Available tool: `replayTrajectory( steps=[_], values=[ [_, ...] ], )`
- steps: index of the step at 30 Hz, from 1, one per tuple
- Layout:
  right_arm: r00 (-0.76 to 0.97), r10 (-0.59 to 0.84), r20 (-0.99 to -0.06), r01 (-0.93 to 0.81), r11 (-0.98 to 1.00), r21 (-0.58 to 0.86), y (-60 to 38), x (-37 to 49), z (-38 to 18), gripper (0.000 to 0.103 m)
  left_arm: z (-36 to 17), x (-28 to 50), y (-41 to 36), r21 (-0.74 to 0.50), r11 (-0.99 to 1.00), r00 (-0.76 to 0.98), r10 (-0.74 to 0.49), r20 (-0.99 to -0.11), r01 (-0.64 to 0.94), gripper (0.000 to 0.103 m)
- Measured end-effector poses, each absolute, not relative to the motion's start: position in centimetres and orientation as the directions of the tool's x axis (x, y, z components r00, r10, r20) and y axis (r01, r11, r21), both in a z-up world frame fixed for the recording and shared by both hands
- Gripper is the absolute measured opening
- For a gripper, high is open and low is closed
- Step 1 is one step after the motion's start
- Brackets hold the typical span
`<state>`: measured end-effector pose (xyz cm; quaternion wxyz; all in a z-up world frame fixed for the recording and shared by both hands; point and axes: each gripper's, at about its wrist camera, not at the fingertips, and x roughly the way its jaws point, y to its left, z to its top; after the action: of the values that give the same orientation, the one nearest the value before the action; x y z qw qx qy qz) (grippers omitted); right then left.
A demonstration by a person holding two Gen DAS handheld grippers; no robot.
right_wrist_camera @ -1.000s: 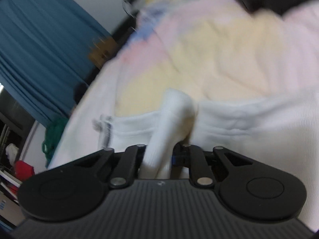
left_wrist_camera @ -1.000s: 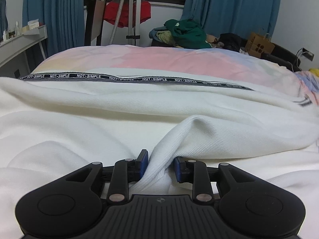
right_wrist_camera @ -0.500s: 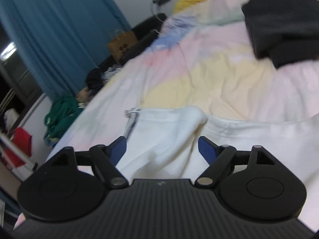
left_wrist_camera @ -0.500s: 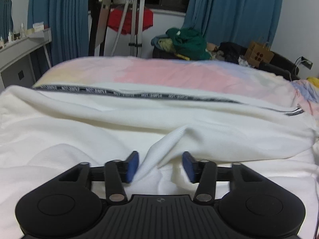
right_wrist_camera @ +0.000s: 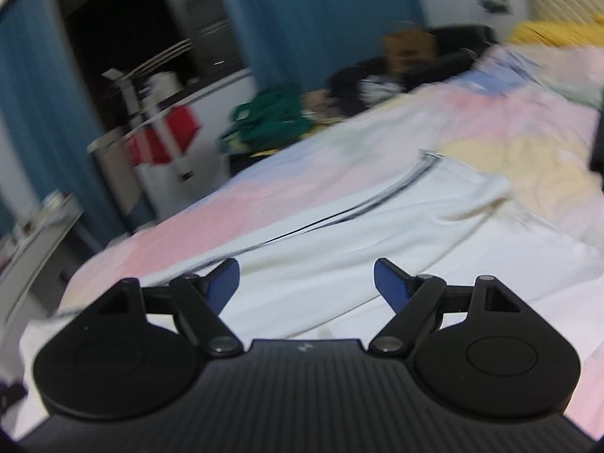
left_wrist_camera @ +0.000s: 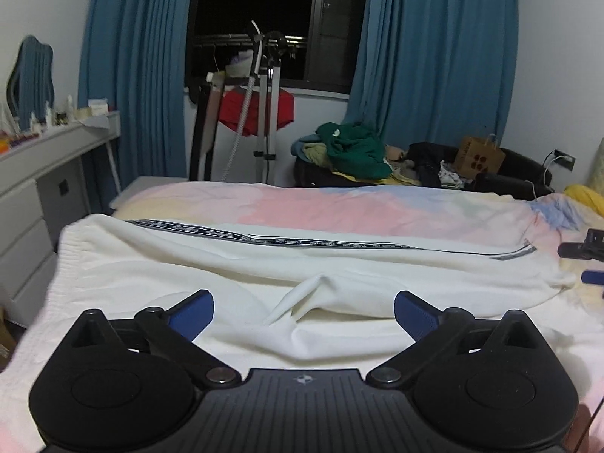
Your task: Fold clothes
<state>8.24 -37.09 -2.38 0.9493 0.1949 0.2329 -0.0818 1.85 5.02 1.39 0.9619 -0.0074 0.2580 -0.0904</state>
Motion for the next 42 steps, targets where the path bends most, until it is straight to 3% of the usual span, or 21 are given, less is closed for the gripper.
replayTrajectory(
  steps=[3, 8, 32, 42],
  values=[
    [0.881, -0.024, -0.473, 0.183, 0.938, 0.294, -34.4, 6.0, -2.0, 0.08, 2.4, -0.6, 5.3, -0.053, 0.986, 0.865, -0.164, -0.473, 0.158, 0.103],
    [0.886, 0.016, -0.462, 0.118, 0.959, 0.258, -31.8, 4.4, -1.8, 0.08, 1.1, -0.8, 6.7, -0.052, 0.993, 0.848, -0.118, -0.517, 0.106, 0.103],
    [0.85, -0.015, -0.527, 0.147, 0.967, 0.208, -31.7, 6.0, -3.7, 0.08, -1.1, 1.3, 14.6, -0.116, 0.978, 0.752, 0.055, -0.657, -0.172, 0.103],
    [0.836, -0.026, -0.548, 0.159, 0.967, 0.197, -31.9, 6.2, -4.3, 0.08, -1.8, 1.9, 23.6, -0.226, 0.874, 0.564, 0.064, -0.824, -0.43, 0.103]
  ],
)
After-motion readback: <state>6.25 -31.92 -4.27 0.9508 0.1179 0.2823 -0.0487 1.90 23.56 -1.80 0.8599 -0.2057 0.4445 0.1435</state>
